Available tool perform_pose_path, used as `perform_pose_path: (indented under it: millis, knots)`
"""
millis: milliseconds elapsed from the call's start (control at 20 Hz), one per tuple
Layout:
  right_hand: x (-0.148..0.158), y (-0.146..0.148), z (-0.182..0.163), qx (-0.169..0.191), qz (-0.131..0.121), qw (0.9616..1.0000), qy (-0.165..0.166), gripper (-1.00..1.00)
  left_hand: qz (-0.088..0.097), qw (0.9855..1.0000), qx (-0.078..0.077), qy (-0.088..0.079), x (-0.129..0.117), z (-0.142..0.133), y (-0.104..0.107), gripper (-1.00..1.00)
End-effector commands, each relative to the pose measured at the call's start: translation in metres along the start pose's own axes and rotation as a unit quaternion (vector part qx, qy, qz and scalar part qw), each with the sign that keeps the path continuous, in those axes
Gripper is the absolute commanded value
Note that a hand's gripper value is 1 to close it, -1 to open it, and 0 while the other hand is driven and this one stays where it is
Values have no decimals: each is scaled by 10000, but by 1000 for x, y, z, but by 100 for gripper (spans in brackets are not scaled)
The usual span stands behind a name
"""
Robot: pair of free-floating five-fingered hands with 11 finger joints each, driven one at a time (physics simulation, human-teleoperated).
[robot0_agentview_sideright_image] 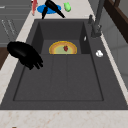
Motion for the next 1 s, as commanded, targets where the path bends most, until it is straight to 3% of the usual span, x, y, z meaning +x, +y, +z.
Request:
perform_pose_path:
  millis: [0,200,750,950]
  knots:
    - [0,0,0,0,0,10000,0,0,-211,9998,31,7,19,12,-6,-100]
    - [0,0,0,0,0,10000,0,0,-81,9999,34,53,38,27,-15,-100]
    - [0,0,0,0,0,10000,0,0,-169,9999,19,-14,91,61,-39,-100]
    - [0,0,0,0,0,10000,0,0,6,10000,44,-57,97,72,-40,-100]
